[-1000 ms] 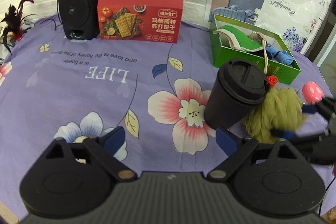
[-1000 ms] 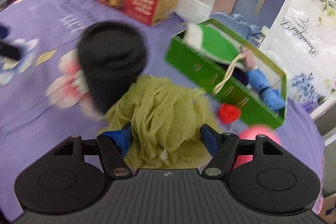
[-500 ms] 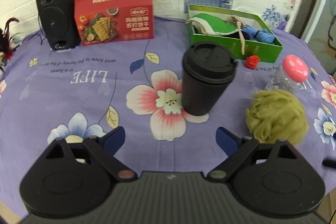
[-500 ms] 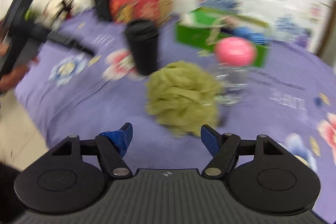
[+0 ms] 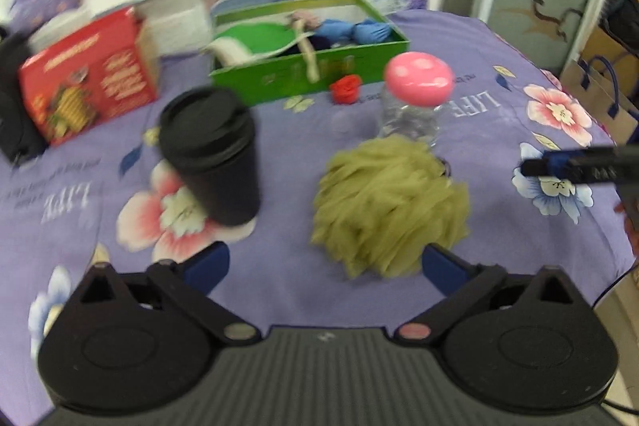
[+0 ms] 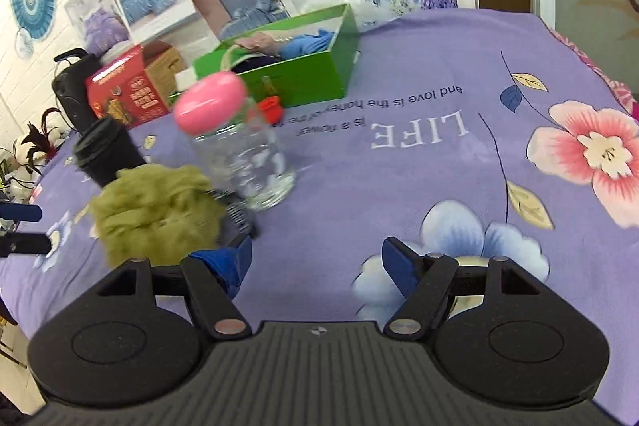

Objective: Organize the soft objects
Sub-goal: 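Lower the left tool onto the loofah beside the jar and close it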

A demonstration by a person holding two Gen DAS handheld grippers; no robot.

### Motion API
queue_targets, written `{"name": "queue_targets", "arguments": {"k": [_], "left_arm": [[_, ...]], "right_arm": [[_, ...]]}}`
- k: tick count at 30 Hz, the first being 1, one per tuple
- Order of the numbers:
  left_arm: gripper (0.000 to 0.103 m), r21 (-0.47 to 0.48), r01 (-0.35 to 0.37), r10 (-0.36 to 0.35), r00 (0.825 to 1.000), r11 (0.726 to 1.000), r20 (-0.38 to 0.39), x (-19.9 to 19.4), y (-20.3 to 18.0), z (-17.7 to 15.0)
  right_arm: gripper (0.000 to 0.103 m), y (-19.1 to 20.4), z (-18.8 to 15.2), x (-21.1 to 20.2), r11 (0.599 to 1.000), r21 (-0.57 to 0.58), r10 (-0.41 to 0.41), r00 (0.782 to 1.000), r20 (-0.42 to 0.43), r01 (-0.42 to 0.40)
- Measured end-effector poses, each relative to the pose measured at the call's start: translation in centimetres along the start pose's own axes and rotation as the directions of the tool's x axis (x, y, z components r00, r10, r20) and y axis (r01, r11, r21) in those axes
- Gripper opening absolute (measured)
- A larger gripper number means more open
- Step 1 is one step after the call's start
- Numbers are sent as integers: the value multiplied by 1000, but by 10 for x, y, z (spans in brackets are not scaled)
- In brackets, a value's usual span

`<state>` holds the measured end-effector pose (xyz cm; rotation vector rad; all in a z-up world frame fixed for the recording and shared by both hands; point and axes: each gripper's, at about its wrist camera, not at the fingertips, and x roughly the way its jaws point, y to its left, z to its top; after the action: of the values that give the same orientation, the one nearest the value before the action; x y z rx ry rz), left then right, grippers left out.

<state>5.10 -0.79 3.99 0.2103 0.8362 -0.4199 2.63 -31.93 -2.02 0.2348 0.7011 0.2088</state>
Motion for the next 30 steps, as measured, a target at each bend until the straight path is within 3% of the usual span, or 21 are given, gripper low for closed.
{"name": "queue_targets", "arguments": {"k": [3, 7, 12, 15, 17, 20, 23, 26, 30], "left_arm": [[102, 42, 4, -4, 1000, 999, -2, 14, -13, 7], [102, 76, -24, 25, 1000, 997, -18, 32, -18, 10], [102, 75, 26, -24, 999, 997, -26, 35, -13, 5], [102, 149, 28, -29, 1000, 989, 4, 35, -18, 5], [102, 196, 68, -74, 997, 978, 23, 39, -21, 8], [102, 190, 134, -137, 991, 973, 5, 53, -25, 15], [103, 150, 160, -158, 987, 976, -26, 72, -31, 21], [103, 136, 143, -139, 990, 980, -36, 86, -39, 21], [103, 144, 133, -132, 991, 981, -17, 87, -43, 18]], "right_arm": [[58, -21, 24, 13, 999, 12, 32, 999, -27, -32], [58, -33, 81, 37, 996, 54, 72, 997, -33, -70], [58, 9, 159, 90, 994, -67, 75, 987, -145, -85], [58, 29, 189, 123, 993, -22, 107, 962, -252, -117], [58, 35, 198, 129, 992, 9, 125, 958, -257, -128], [58, 36, 198, 121, 994, 38, 109, 969, -221, -103], [58, 31, 193, 119, 999, 24, 53, 964, -260, -48], [58, 29, 191, 130, 1000, 22, 27, 944, -329, -21], [59, 43, 198, 160, 1000, 6, 30, 900, -436, -31]]}}
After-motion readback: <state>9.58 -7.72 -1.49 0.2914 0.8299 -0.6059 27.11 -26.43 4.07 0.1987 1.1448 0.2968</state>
